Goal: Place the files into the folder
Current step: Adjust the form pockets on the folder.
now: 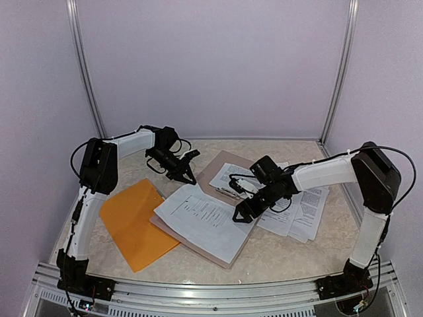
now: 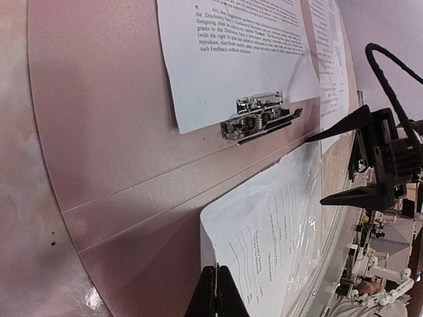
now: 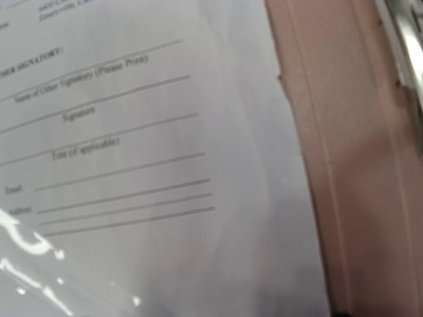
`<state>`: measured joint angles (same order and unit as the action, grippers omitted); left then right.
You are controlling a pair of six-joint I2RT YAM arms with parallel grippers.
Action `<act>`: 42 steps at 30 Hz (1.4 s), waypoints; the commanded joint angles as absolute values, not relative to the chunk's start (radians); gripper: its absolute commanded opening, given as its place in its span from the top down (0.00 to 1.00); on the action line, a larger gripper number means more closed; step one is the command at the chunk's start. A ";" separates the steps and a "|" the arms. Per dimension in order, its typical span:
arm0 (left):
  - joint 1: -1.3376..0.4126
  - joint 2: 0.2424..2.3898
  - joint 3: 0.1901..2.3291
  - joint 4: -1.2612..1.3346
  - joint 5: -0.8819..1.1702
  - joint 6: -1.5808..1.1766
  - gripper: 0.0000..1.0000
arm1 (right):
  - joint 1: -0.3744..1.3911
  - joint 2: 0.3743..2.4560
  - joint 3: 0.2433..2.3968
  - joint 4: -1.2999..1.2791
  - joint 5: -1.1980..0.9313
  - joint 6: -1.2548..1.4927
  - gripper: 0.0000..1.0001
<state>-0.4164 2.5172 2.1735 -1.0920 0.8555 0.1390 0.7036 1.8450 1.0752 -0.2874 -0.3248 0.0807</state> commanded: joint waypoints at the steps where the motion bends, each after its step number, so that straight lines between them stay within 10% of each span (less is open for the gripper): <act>1: -0.425 2.507 2.164 -1.095 0.829 0.146 1.00 | 0.701 1.814 1.055 -0.320 -0.353 0.100 0.25; 37: -0.445 2.471 2.121 -1.125 0.761 0.135 1.00 | 0.743 1.785 1.052 -0.389 -0.334 0.099 0.29; 42: -0.445 2.464 2.119 -1.126 0.728 0.131 0.84 | 0.750 1.787 1.075 -0.431 -0.262 0.088 0.27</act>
